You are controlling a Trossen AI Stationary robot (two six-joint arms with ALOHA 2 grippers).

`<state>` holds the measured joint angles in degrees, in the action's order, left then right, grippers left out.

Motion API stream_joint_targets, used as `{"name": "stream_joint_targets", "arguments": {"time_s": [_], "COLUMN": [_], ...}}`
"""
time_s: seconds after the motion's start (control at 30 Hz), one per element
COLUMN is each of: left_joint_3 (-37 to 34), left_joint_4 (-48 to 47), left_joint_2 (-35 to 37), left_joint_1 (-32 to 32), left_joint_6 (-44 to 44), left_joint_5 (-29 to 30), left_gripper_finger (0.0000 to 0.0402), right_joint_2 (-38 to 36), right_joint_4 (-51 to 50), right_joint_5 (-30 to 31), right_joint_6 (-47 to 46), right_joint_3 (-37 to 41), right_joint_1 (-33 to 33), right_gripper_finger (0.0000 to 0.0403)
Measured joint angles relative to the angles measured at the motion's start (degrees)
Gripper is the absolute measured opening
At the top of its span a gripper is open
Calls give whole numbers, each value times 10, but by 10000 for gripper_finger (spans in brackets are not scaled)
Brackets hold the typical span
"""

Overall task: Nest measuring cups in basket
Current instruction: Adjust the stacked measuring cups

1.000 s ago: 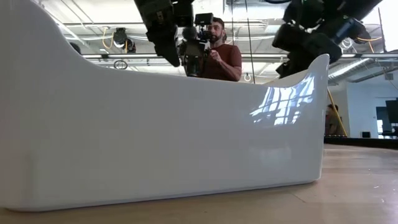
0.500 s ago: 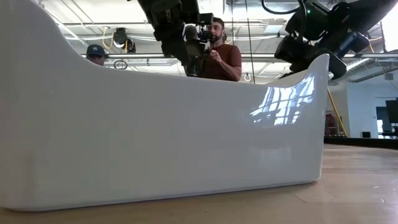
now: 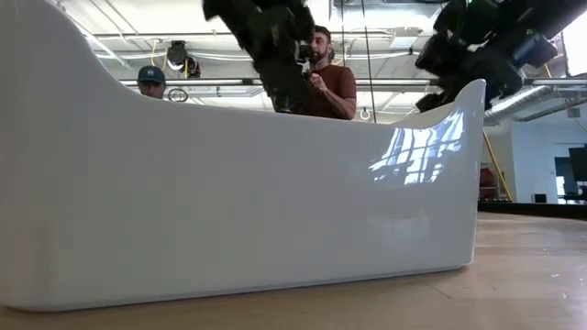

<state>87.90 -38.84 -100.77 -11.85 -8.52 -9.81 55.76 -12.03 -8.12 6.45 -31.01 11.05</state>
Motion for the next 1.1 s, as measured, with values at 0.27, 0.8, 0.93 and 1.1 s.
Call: {"name": "stream_joint_targets", "arguments": {"time_s": [0.27,0.8,0.93,1.1], "left_joint_3": [0,3,5,5], "left_joint_4": [112,240,244,257], "left_joint_2": [-98,-181,-191,-197], "left_joint_1": [-59,-45,-40,-33], "left_joint_6": [44,132,143,150], "left_joint_5": [-45,-71,-63,-62], "left_gripper_finger": [6,6,3,6], "right_joint_2": [-3,145,165,180], "right_joint_4": [-12,37,46,66], "right_joint_5": [-8,4,5,8], "right_joint_6": [-13,-28,-28,-25], "right_joint_3": [-1,-1,-2,-3], "right_joint_1": [-82,-104,-104,-99], "right_gripper_finger": [132,8,2,3]}}
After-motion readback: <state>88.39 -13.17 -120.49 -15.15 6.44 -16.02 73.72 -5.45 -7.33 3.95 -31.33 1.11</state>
